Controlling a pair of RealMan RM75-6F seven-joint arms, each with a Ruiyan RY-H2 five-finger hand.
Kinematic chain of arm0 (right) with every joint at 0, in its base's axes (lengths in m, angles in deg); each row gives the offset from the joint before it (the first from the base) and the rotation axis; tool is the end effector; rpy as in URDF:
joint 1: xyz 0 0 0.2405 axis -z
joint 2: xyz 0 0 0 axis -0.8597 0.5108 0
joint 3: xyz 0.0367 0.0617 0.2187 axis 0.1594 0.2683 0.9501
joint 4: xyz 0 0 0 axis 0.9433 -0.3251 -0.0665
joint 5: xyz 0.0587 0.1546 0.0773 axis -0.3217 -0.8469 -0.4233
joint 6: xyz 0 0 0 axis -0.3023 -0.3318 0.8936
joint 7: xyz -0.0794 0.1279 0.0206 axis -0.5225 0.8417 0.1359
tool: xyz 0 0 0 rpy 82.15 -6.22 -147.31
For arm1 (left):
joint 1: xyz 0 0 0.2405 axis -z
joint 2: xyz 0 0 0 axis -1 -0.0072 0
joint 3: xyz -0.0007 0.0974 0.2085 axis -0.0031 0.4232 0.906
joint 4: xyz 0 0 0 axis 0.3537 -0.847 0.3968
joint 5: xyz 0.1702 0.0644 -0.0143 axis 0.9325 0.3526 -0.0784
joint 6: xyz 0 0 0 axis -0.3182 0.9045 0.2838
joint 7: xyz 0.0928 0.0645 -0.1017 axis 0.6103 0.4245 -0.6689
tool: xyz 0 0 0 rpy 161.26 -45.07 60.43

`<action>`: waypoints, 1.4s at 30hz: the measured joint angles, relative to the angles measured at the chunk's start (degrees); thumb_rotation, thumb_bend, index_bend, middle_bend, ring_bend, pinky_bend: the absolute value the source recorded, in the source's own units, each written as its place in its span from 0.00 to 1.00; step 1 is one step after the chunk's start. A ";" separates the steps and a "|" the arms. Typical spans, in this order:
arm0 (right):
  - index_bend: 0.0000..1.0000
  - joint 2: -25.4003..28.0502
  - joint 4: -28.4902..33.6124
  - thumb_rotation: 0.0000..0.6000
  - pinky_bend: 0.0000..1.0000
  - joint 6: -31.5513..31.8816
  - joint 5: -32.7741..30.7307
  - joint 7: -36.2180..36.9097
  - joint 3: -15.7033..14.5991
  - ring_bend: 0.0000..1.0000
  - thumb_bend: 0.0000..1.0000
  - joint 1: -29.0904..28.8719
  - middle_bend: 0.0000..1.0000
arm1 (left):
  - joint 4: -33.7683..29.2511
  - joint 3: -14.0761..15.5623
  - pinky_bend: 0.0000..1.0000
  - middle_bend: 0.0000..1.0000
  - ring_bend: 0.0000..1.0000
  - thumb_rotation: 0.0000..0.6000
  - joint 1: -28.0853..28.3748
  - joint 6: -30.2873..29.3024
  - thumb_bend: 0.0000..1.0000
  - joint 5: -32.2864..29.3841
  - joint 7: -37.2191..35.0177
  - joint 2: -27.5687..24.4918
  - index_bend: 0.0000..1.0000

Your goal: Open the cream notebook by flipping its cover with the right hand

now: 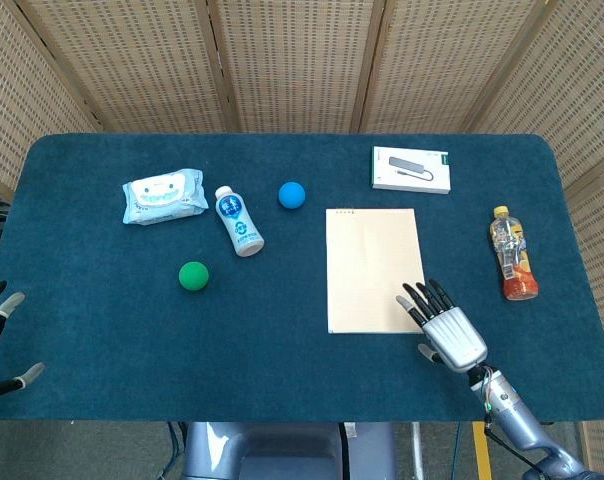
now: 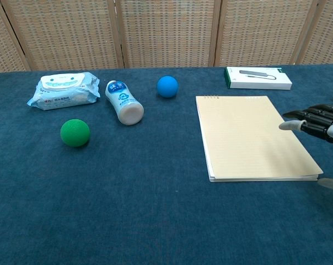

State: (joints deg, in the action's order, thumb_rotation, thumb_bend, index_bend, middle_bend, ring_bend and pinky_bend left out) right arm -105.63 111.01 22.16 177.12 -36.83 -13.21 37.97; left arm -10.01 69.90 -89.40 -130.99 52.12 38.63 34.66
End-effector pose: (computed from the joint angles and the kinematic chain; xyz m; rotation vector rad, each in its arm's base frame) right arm -0.2395 -0.2447 0.0408 1.9384 -0.5539 0.9112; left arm -0.2678 0.1520 0.1913 -1.3946 -0.8782 -0.9445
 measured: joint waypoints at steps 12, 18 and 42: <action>0.12 -2.02 -2.41 1.00 0.03 -2.36 -1.48 -3.35 -0.14 0.00 0.34 -1.51 0.04 | -0.12 0.04 0.00 0.00 0.00 1.00 0.09 0.27 0.00 -0.06 0.26 0.05 0.00; 0.12 -2.99 -4.35 1.00 0.03 -2.94 -2.13 -3.58 -0.31 0.00 0.34 -1.84 0.04 | -0.15 0.10 0.00 0.00 0.00 1.00 0.07 0.24 0.00 0.03 0.18 0.05 0.00; 0.13 -6.49 -8.57 1.00 0.07 -4.59 -4.65 -3.69 0.32 0.00 0.35 -3.98 0.07 | -0.12 0.12 0.00 0.00 0.00 1.00 0.27 0.68 0.00 -0.17 -0.66 -0.28 0.00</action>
State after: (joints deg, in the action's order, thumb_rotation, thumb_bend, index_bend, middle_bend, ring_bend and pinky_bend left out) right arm -112.12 102.44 17.57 172.47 -40.52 -12.90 33.99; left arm -10.13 70.02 -89.12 -130.30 51.94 37.97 34.38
